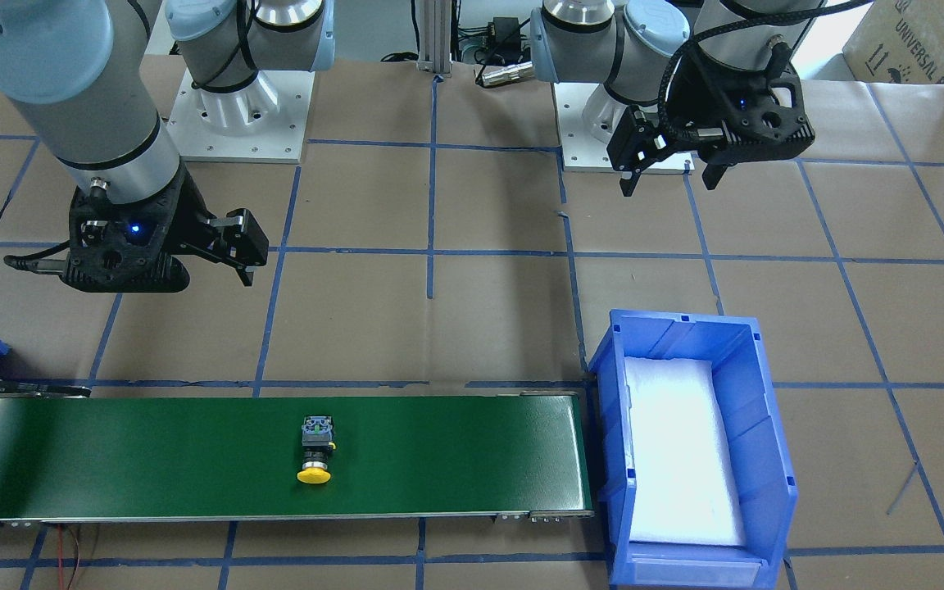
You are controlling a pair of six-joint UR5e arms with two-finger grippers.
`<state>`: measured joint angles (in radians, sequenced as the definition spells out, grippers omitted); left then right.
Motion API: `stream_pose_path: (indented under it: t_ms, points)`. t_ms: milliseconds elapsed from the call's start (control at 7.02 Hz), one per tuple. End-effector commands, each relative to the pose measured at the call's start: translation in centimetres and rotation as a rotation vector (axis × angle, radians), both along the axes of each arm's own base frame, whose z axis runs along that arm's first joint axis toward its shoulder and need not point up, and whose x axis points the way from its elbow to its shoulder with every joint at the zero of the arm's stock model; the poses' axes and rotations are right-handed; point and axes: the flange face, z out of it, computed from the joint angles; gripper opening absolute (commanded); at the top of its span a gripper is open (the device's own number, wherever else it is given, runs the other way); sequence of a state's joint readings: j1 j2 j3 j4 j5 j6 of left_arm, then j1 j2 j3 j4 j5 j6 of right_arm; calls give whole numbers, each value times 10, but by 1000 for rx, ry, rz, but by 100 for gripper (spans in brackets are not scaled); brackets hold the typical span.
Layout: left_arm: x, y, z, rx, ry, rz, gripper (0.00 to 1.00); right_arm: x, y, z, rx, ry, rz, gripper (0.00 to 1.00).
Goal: Transport two buttons from left to right
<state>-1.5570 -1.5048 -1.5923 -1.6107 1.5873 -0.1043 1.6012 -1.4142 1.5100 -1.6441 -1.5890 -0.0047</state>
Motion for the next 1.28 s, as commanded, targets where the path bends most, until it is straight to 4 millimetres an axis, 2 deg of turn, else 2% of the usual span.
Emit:
stream_pose_path:
  t_ms: [0,142,427,570,712,854,997,1139]
  points:
    - [0,0,0,1,1,0,100,2,1,-6,1,-6,0,100]
    - [-1,0,0,1,3,0,100,5,-4,-10,-1,-12,3,100]
    - [-2,0,0,0,3,3,100,14,-44,-52,-1,-53,-16,100]
    - [-2,0,0,0,3,2,100,13,-59,-52,-3,-32,-16,100]
    - [-2,0,0,0,3,3,100,14,-61,-53,0,-24,-13,99]
    - [-2,0,0,0,1,2,100,27,-59,-56,0,-22,-3,98]
    - [-2,0,0,0,1,2,100,34,-65,-71,9,-23,3,98]
    - [-2,0,0,0,1,2,100,36,-85,-92,-47,-25,20,98]
